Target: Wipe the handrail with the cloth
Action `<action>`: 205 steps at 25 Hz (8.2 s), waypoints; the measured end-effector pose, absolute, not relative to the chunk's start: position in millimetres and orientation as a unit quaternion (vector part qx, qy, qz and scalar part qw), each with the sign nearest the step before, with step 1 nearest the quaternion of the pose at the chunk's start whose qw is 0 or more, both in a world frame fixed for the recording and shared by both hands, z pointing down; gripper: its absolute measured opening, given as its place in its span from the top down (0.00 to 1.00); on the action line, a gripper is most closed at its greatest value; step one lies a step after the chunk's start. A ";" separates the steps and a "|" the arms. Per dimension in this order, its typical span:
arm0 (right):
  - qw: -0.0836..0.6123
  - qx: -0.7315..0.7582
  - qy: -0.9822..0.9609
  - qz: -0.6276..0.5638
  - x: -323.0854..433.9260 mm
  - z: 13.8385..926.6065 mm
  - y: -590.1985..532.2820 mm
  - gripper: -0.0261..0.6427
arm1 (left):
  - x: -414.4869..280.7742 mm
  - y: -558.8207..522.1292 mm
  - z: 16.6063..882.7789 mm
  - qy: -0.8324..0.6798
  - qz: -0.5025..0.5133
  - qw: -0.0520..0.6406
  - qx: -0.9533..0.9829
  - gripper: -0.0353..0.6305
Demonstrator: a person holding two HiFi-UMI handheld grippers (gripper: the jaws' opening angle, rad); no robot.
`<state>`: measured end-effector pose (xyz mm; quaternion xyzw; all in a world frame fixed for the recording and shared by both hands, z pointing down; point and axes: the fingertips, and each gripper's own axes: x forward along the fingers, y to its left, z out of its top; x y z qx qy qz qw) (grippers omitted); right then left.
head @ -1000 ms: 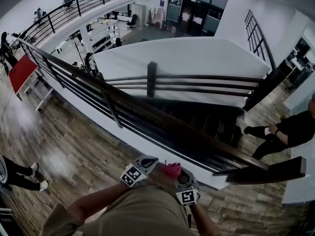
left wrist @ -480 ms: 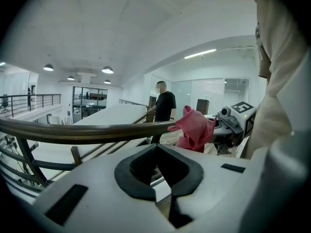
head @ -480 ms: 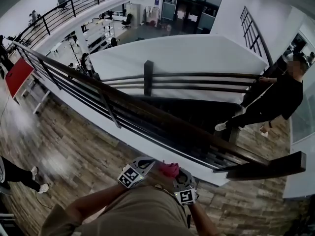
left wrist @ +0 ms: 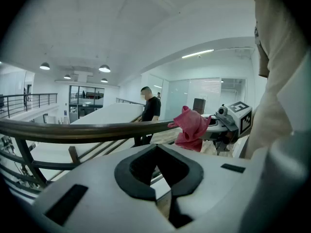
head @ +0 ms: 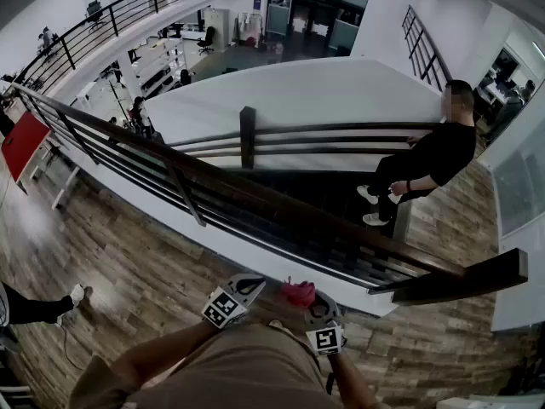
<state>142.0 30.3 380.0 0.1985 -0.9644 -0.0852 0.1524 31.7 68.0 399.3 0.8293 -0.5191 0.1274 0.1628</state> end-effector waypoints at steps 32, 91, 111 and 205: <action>0.242 0.118 -0.950 -0.159 127.5 384.8 32.7 0.83 | -5.9 79.5 393.6 -0.535 0.088 0.136 0.829 0.92; 0.224 0.220 -0.944 -0.104 188.5 382.9 206.9 0.83 | 50.8 221.4 411.8 -0.494 0.079 0.157 0.851 0.92; 0.183 0.230 -0.953 -0.071 397.2 379.6 283.6 0.83 | 256.1 322.2 431.0 -0.499 0.113 0.227 0.828 0.92; 0.214 0.193 -0.949 -0.130 268.6 387.8 400.9 0.83 | 170.4 428.1 435.7 -0.483 0.159 0.138 0.850 0.92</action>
